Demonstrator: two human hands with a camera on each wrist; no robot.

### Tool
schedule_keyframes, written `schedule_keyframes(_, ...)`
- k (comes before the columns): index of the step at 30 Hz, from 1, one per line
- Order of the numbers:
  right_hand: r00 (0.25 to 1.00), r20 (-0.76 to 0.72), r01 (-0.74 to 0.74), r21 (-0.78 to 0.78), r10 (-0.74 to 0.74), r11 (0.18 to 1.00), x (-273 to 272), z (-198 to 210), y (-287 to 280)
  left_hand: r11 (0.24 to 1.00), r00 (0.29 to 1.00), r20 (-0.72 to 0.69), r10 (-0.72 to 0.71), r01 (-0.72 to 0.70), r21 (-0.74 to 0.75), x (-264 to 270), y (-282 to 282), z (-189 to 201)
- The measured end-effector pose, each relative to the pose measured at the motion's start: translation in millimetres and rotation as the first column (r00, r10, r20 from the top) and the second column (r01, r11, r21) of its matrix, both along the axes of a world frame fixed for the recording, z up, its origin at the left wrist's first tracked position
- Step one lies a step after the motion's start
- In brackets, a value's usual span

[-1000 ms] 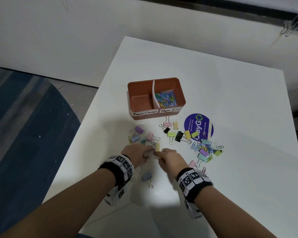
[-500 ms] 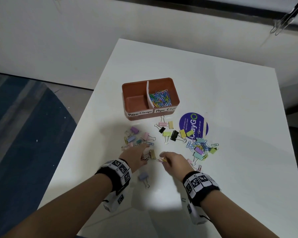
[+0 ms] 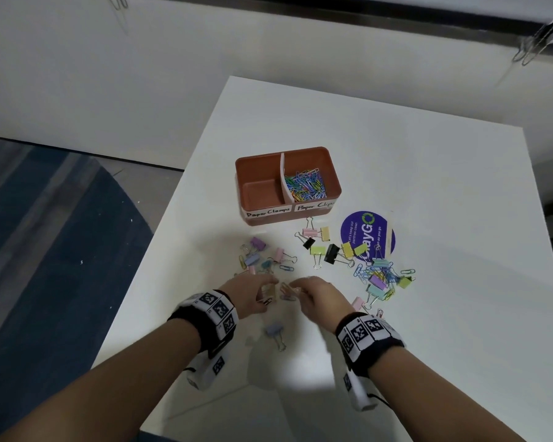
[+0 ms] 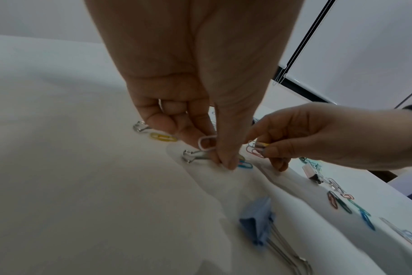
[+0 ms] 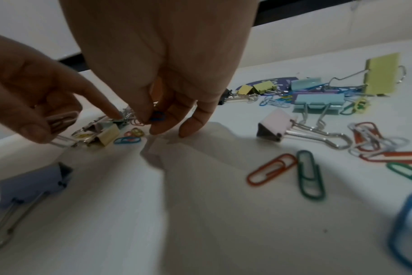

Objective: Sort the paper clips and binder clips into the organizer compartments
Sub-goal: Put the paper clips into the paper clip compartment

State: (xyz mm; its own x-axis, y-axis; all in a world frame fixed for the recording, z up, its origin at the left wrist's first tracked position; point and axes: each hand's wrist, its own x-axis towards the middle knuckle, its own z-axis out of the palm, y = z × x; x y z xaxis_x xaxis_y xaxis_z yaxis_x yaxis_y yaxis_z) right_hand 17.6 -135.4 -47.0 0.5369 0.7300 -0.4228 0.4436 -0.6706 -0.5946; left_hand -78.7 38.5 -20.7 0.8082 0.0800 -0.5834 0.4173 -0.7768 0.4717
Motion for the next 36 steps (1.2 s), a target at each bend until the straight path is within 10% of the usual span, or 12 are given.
schedule_keyframes(15, 0.995, -0.048, 0.081, -0.166, -0.09, 0.983, -5.6, -2.0, 24.4, 0.985, 0.982, 0.147, 0.12, -0.136, 0.104, 21.0, -1.5, -7.8)
schedule_keyframes(36, 0.998, 0.057, 0.018, -0.163, -0.009, 0.986, 12.1, -21.3, 10.3, 0.907, 0.982, 0.021, -0.189, 0.166, 0.388, 73.9, -1.6, -21.6)
